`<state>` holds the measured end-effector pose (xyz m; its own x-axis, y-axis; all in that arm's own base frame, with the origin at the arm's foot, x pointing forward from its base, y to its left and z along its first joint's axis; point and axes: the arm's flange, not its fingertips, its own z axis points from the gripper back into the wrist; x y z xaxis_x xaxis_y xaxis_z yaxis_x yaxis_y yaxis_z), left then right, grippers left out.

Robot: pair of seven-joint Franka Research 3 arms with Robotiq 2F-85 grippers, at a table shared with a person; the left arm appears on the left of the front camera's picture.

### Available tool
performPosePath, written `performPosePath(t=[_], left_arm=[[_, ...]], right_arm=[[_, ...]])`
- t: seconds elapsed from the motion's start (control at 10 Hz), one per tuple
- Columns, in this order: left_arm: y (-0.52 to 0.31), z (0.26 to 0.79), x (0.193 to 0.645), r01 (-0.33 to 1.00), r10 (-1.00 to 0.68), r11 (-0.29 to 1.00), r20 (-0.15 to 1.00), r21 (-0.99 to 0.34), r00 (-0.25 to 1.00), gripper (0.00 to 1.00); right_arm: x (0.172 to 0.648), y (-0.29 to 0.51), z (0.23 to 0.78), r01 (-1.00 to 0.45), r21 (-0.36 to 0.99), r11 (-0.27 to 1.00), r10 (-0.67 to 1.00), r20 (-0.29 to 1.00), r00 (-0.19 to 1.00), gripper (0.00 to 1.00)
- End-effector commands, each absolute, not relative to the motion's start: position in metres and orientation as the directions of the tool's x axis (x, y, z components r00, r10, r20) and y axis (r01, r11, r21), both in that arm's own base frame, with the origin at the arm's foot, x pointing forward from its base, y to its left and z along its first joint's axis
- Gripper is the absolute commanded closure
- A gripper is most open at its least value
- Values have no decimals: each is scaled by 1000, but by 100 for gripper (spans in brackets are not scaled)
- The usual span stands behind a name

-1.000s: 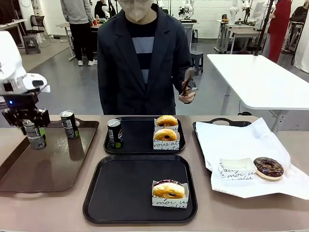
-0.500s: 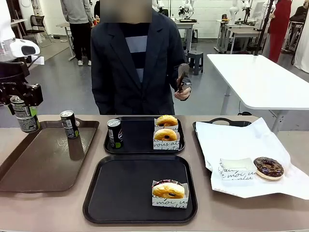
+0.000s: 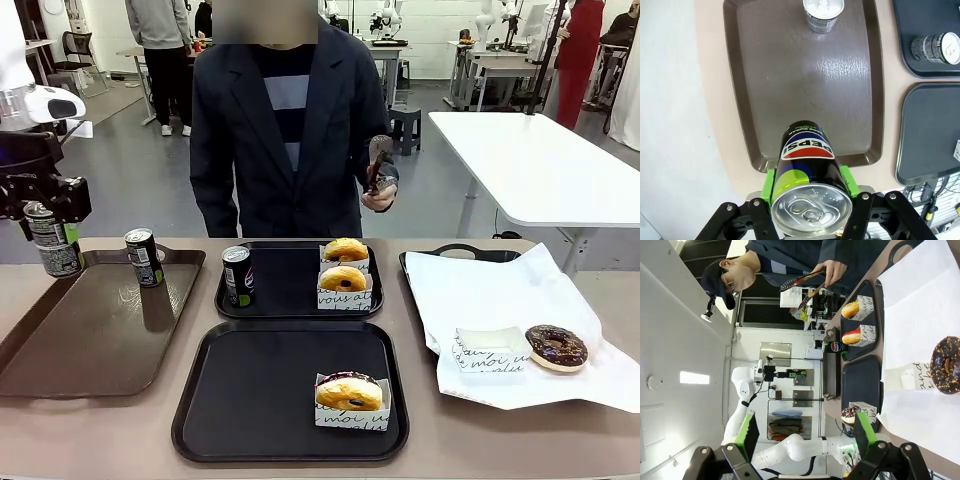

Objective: Set up donuts and drinks on trays.
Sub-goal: Pick up one Pepsi coke from the Handle tray and place it on the Flat Tray without a Pepsi coke.

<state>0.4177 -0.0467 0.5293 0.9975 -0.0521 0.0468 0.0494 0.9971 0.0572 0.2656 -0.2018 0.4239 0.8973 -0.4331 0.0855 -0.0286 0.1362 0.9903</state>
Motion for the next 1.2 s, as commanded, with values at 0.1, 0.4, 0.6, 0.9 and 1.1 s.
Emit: performPosePath(t=[0.1, 0.4, 0.6, 0.9, 1.1], left_arm=[[-47, 529, 418, 49, -52, 997, 47, 57, 998, 41], [-110, 514, 414, 179, -179, 984, 16, 15, 984, 41], [-155, 501, 413, 219, -219, 976, 6, 8, 976, 41], [-208, 478, 428, 200, -200, 980, 3, -13, 980, 41], [-235, 458, 441, 189, -189, 982, -21, -10, 982, 41]], right_arm=[[268, -202, 424, -58, 991, 123, -440, 106, 892, 0], [268, -202, 424, -58, 991, 123, -440, 106, 892, 0], [268, -202, 424, -58, 991, 123, -440, 106, 892, 0], [268, -202, 424, -58, 991, 123, -440, 106, 892, 0], [268, -202, 424, -58, 991, 123, -440, 106, 892, 0]])
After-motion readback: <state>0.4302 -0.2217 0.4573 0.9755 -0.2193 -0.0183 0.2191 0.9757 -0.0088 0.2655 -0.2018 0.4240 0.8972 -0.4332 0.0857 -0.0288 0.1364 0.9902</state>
